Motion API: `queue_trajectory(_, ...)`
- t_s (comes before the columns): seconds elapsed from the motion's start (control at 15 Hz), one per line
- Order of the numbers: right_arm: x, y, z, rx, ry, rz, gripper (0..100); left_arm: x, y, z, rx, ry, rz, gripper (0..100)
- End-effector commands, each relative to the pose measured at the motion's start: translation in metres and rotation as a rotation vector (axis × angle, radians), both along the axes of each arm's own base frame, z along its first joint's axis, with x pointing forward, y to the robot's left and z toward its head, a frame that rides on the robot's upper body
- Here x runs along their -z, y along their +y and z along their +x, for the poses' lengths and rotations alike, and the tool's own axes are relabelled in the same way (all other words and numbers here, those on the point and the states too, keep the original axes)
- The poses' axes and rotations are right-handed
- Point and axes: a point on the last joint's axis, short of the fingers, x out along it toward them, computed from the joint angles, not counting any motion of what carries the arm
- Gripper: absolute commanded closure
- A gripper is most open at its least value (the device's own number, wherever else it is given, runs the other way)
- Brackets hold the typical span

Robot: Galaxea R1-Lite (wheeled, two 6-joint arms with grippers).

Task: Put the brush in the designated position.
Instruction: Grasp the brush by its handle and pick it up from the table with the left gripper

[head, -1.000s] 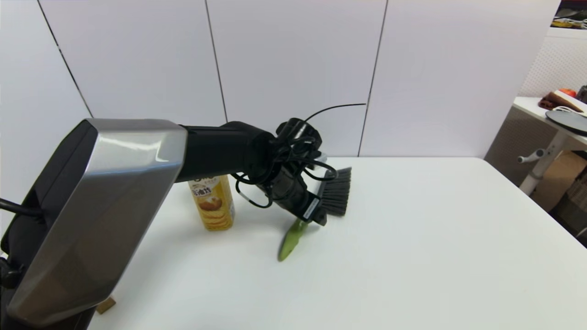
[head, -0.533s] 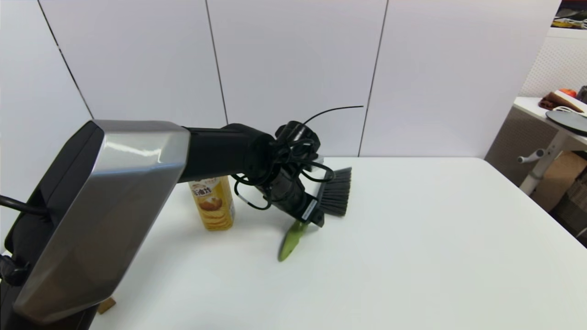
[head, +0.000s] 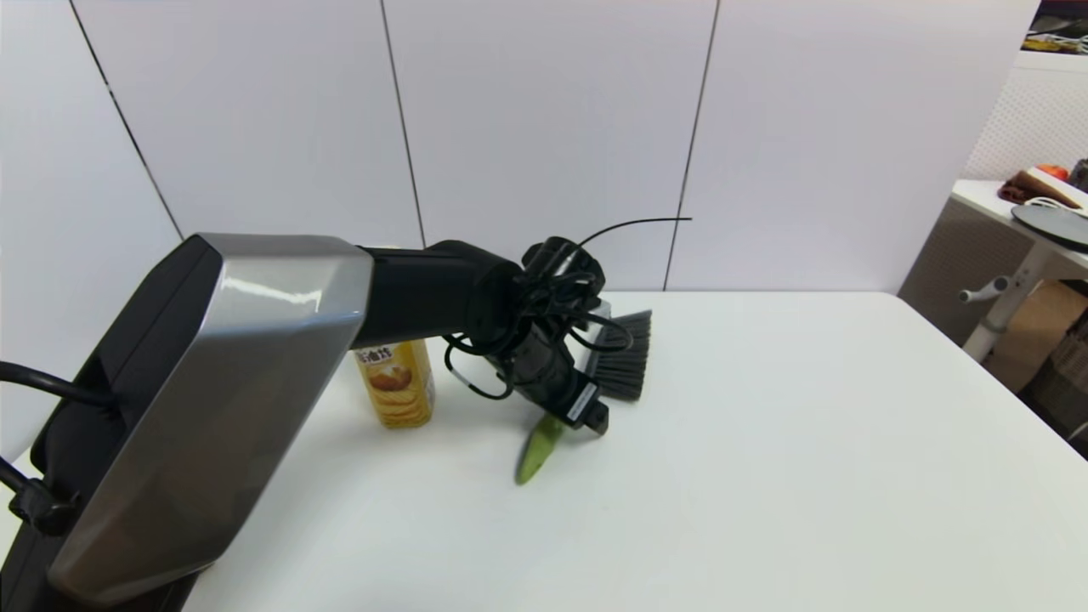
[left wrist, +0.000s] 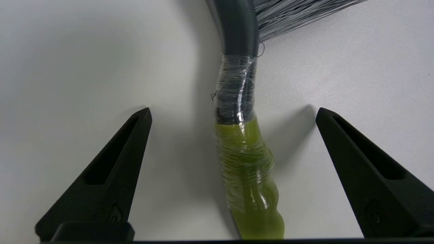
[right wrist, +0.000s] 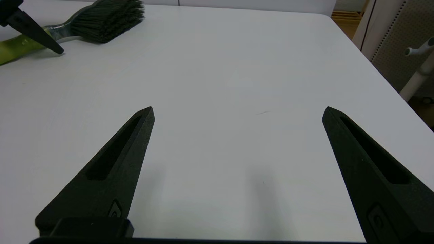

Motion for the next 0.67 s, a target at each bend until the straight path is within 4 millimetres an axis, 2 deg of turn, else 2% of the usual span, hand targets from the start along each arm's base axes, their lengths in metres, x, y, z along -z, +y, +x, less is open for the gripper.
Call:
queue_trajectory(0.07,0.0004,0.0,0.0002,-0.001,0.003,-0.001,0,0.0049,-0.0016,0.001,0.007,0.006,0.008,100)
queue_trajectory(0.67,0.0004,0.0,0.0002,-0.001,0.003,-0.002,0,0.003,-0.0016,0.001,0.009,-0.001,0.005,100)
